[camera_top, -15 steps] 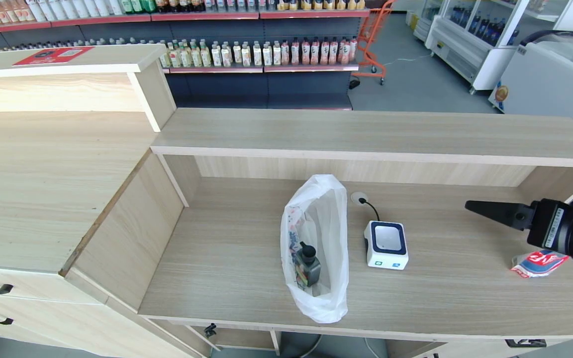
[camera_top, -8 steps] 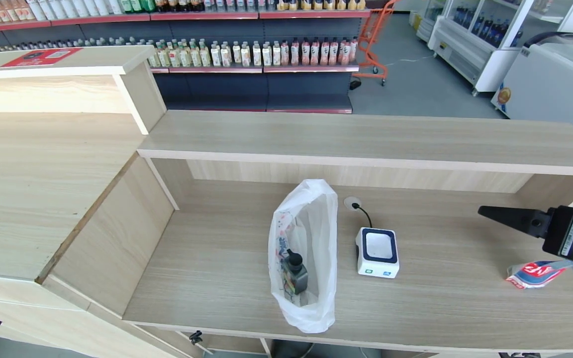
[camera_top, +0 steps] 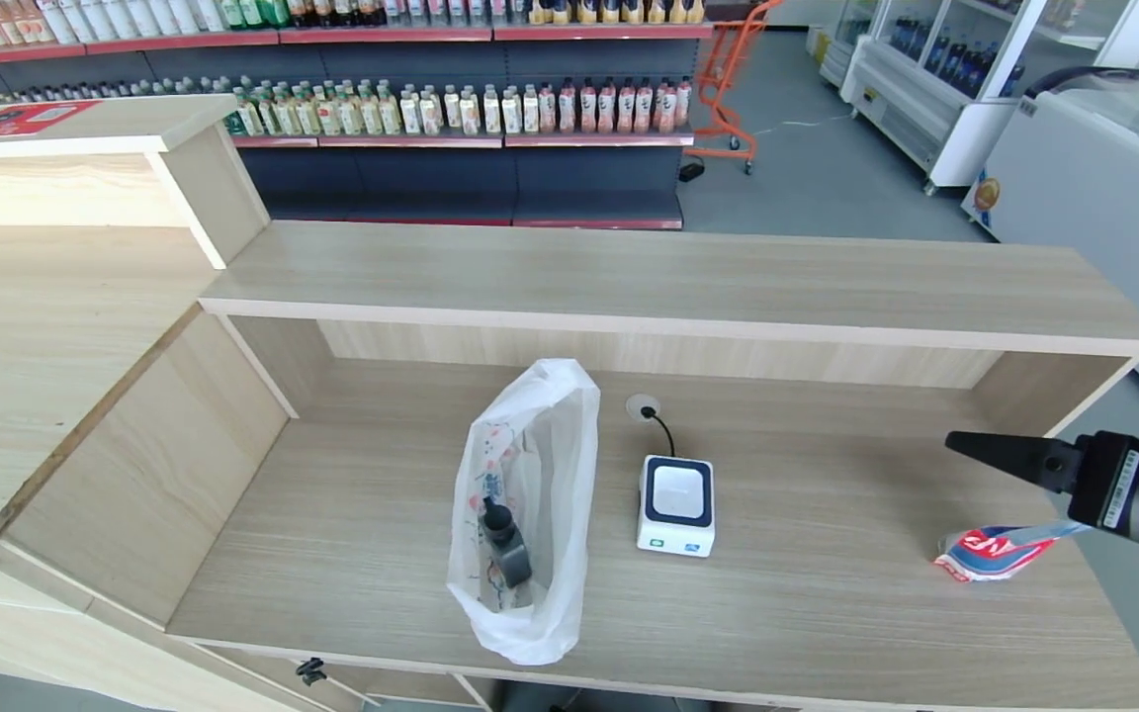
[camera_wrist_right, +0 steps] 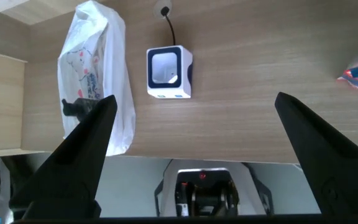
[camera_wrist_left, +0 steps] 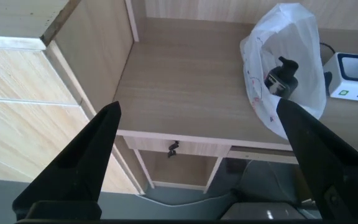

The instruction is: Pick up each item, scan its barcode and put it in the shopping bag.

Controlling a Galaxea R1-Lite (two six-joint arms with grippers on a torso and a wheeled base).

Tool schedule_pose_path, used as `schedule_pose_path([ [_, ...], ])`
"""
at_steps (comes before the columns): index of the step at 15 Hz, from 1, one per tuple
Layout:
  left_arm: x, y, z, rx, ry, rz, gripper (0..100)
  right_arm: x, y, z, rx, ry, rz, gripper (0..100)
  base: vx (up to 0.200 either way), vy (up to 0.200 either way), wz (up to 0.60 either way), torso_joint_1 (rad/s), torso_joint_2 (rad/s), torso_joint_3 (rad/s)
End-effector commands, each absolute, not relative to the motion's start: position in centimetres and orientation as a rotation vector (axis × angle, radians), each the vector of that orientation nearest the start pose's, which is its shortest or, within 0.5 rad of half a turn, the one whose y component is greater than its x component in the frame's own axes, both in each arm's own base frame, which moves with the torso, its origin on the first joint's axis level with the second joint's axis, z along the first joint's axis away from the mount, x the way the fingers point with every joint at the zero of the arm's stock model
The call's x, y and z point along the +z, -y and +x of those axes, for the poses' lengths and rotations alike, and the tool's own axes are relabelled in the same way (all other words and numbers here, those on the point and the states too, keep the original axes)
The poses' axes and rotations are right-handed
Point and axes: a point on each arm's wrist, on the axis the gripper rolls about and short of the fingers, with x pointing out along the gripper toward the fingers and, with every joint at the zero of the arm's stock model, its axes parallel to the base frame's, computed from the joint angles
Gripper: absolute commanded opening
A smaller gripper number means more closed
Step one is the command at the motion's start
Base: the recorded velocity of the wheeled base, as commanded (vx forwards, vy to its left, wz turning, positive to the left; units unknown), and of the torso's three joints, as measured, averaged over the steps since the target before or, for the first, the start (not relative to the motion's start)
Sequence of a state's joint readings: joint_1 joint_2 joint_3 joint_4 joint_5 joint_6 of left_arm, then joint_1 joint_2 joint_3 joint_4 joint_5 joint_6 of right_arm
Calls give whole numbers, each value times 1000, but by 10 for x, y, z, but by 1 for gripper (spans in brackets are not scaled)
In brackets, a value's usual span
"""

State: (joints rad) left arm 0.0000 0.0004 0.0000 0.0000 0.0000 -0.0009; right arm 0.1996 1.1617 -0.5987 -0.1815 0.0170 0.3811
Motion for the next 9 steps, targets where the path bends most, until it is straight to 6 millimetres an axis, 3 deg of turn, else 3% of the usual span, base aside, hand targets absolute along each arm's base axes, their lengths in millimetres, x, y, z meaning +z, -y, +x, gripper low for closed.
schedule_pose_path([
  [1,76,0,-23,0,-2,-2,100,205,-33,162,131,-429,337,100,0,-200,0,2,2,2],
  [7,76,0,-23,0,-2,-2,100,195,-25,176,2,-466,380,100,0,-200,0,4,1,2],
  [9,76,0,-23,0,-2,0,100,195,-24,176,-4,-467,393,100,0,0,0,0,0,0],
])
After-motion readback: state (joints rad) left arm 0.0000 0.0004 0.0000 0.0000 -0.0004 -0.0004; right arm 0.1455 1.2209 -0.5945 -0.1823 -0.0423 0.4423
